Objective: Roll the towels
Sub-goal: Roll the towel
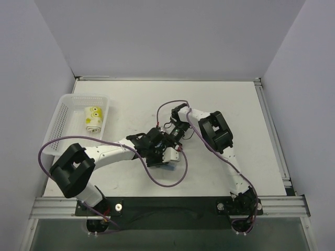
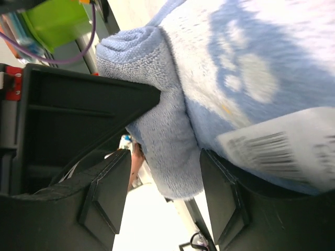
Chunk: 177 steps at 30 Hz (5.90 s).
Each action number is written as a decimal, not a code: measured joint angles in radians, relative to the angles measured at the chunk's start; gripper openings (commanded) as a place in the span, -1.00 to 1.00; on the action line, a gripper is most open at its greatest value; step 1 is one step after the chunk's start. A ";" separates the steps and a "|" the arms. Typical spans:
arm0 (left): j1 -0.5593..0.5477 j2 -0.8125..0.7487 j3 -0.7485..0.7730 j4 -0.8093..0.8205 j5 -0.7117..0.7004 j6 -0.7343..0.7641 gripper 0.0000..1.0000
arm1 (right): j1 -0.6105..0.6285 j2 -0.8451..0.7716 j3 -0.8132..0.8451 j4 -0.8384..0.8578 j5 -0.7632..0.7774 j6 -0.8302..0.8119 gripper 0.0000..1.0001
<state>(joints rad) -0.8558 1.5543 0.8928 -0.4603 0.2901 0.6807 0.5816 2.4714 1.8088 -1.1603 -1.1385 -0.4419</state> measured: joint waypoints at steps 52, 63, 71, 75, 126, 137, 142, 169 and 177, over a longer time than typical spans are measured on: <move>0.369 0.951 0.967 -1.067 0.669 0.079 -0.47 | 0.318 -0.684 -0.599 0.774 0.822 -0.249 0.04; 0.389 0.924 0.924 -1.051 0.682 0.040 0.11 | 0.304 -0.632 -0.593 0.785 0.776 -0.257 -1.00; 0.468 0.840 0.907 -0.975 0.628 0.029 0.22 | 0.231 -0.567 -0.502 0.629 0.600 -0.232 -1.00; 0.571 0.815 0.995 -0.929 0.553 0.015 0.22 | 0.184 -0.531 -0.474 0.511 0.520 -0.216 -1.00; 0.009 0.034 -0.002 0.092 -0.043 0.100 -0.71 | -0.026 0.106 0.196 -0.178 0.018 -0.264 -0.18; 0.209 0.218 0.217 -0.245 0.314 -0.001 -0.50 | -0.299 -0.288 0.042 0.073 0.106 0.044 -0.16; 0.326 0.474 0.469 -0.519 0.513 0.009 -0.41 | -0.311 -0.480 -0.163 0.203 0.108 0.121 0.00; 0.487 0.997 0.983 -1.096 0.775 0.148 -0.23 | 0.068 -0.533 -0.441 0.714 0.414 0.161 0.08; 0.504 0.997 0.988 -1.090 0.785 0.147 -0.21 | 0.059 -0.527 -0.451 0.745 0.416 0.174 0.17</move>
<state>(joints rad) -0.3519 2.5515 1.8809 -1.5501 1.0752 0.8280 0.6407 1.9446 1.3582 -0.4156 -0.7227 -0.2676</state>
